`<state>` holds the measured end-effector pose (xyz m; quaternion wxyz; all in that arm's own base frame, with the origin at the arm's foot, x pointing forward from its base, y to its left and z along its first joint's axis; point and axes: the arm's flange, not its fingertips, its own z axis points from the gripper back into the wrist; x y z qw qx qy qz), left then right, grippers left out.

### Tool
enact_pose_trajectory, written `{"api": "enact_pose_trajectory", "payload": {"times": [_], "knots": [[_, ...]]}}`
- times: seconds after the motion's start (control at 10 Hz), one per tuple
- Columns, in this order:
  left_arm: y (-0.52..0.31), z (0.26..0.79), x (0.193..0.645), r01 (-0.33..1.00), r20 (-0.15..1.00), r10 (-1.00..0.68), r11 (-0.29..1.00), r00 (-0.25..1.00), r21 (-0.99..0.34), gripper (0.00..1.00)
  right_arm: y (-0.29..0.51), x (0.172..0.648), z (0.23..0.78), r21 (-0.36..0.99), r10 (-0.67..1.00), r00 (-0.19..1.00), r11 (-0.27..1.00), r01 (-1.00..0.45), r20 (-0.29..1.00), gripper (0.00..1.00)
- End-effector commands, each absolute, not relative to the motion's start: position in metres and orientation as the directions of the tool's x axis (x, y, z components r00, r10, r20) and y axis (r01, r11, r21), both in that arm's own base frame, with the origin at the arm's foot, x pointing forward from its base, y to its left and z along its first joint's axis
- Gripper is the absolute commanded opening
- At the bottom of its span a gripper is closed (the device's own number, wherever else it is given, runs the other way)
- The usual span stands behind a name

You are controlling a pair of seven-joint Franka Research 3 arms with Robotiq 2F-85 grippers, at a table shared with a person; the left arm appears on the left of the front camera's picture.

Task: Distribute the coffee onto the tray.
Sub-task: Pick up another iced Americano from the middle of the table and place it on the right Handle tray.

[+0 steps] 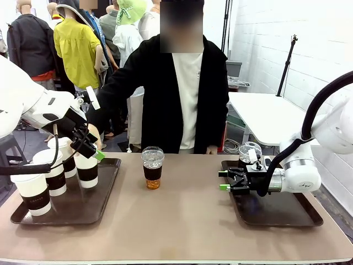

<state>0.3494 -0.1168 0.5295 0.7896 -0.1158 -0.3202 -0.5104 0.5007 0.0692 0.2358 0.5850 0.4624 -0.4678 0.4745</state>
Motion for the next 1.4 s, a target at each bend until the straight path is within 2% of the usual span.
{"api": "enact_pose_trajectory", "payload": {"times": [0.0,1.3], "knots": [[-0.114,0.528,0.351,0.891,0.631,-0.731,0.434,0.26,0.136,1.0,0.07,0.501,0.236,0.096,0.123,0.111,0.121,-0.988,0.986,1.0],[-0.114,0.528,0.351,0.891,0.631,-0.731,0.434,0.26,0.136,1.0,0.089,0.494,0.238,0.097,0.117,0.112,0.126,-0.987,0.987,1.0]]}}
